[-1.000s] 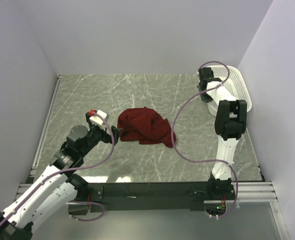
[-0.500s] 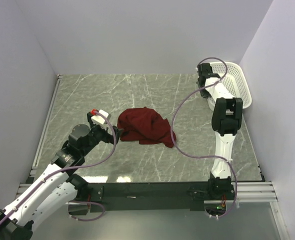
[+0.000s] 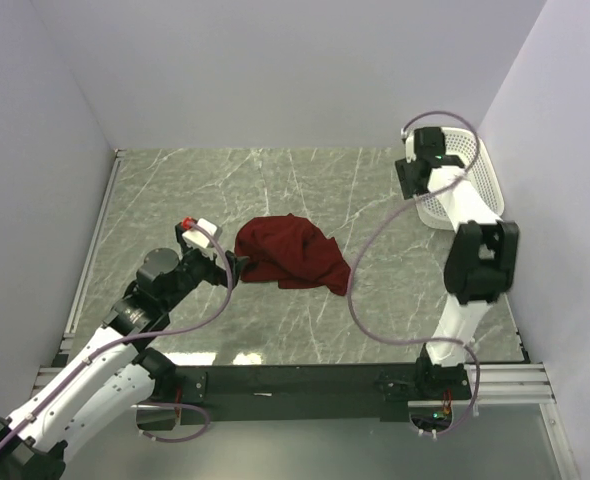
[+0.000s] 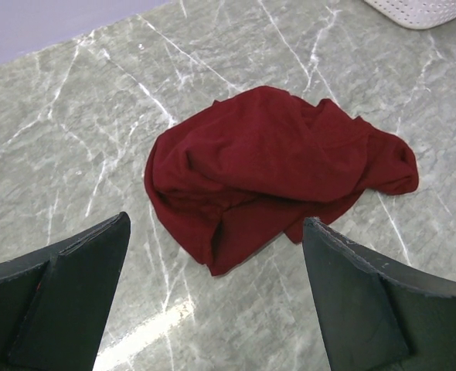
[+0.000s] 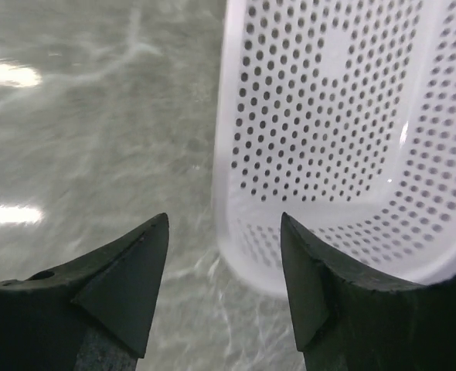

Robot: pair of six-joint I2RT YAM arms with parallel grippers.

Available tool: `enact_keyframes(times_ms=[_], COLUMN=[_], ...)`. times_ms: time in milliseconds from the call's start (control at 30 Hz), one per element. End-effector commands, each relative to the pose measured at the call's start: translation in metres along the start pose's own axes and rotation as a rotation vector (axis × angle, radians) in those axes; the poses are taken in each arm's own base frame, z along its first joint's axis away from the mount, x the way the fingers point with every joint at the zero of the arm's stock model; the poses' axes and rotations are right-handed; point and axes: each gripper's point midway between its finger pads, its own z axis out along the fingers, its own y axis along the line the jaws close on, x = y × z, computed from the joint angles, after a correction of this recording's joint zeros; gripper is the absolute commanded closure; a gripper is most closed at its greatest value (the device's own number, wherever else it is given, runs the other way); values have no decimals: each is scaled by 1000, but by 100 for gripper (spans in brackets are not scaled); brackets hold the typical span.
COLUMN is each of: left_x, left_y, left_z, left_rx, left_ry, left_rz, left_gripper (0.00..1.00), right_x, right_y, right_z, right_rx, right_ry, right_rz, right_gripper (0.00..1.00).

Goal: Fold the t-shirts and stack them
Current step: Move the tshirt to the center of the board, then flatten the tshirt out

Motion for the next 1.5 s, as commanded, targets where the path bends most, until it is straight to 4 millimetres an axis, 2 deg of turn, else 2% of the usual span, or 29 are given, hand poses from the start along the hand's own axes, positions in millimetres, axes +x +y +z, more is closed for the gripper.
enact_keyframes(times_ms=[0, 33, 100, 133, 167, 233, 267, 333, 367, 400, 500, 533, 567, 600, 633, 667, 700, 733, 767, 800, 833, 900, 933, 1033, 1067, 1167, 1200, 1300, 1467], left_x=[-17, -15, -3, 6, 6, 12, 17, 19, 21, 22, 20, 16, 22, 22, 26, 30, 32, 36, 36, 36, 40, 43, 53, 67, 69, 78, 75, 82, 90], left_y=[-11, -14, -30, -34, -43, -47, -46, -37, -35, -30, -26, -26, -25, -23, -21, -20, -17, -7, -9, -5, -4, -2, -1, 9, 10, 16, 16, 18, 16], left_z=[6, 8, 14, 19, 22, 28, 36, 49, 51, 55, 54, 50, 47, 45, 40, 38, 36, 33, 31, 30, 27, 25, 22, 19, 20, 21, 23, 32, 54], left_rx=[61, 82, 178, 215, 282, 315, 320, 275, 266, 235, 190, 180, 165, 147, 117, 99, 71, 5, -6, -37, -52, -84, -99, -181, -195, -234, -227, -232, -204], left_ry=[-42, -37, -5, 17, -6, 10, 35, 83, 100, 123, 124, 102, 110, 98, 100, 108, 113, 112, 107, 100, 88, 64, 64, 44, 35, 29, 14, 42, 125], left_rz=[-12, -6, 26, 70, 131, 173, 195, 204, 200, 191, 126, 106, 53, 36, -14, -64, -95, -127, -198, -234, -270, -380, -412, -524, -562, -612, -615, -621, -625], left_gripper=[1, 1, 1, 0, 1, 1, 1, 1, 2, 2, 2, 2, 2, 2, 2, 2, 2, 2, 2, 2, 1, 1, 1, 1, 1, 1, 1, 1, 7], right_x=[-45, -57, -37, -40, -15, 5, 33, 41, 46, 50, 55, 56, 47, 47, 44, 33, 34, 33, 24, 23, 14, 12, 1, 3, -5, -11, -8, -6, 5], right_y=[9, 27, 61, 89, 112, 137, 162, 174, 181, 196, 218, 226, 228, 238, 243, 245, 255, 264, 267, 275, 278, 286, 284, 293, 294, 300, 303, 306, 306], right_z=[-87, -127, -151, -202, -207, -253, -264, -277, -267, -268, -256, -243, -241, -224, -219, -218, -203, -201, -201, -190, -183, -167, -162, -144, -145, -129, -118, -108, -100], right_rx=[-175, -315, -496, -691, -810, -978, -1141, -1176, -1160, -1185, -1186, -1206, -1203, -1212, -1221, -1220, -1228, -1237, -1234, -1232, -1183, -1167, -1136, -1131, -1135, -1118, -1109, -1093, -1068], right_ry=[-292, -421, -489, -655, -667, -847, -866, -910, -869, -831, -720, -628, -604, -497, -457, -441, -357, -326, -322, -267, -267, -180, -182, -99, -107, -68, -40, -10, 8], right_rz=[-17, -53, -109, -198, -235, -372, -397, -408, -381, -399, -406, -346, -319, -244, -214, -190, -133, -129, -116, -67, -56, 36, 58, 76, 76, 89, 89, 86, 83], right_gripper=[33, 33, 32, 32, 32, 29, 20, 16, 14, 15, 19, 20, 23, 25, 30, 30, 31, 33, 33, 34, 34, 34, 34, 39, 39, 41, 42, 43, 44])
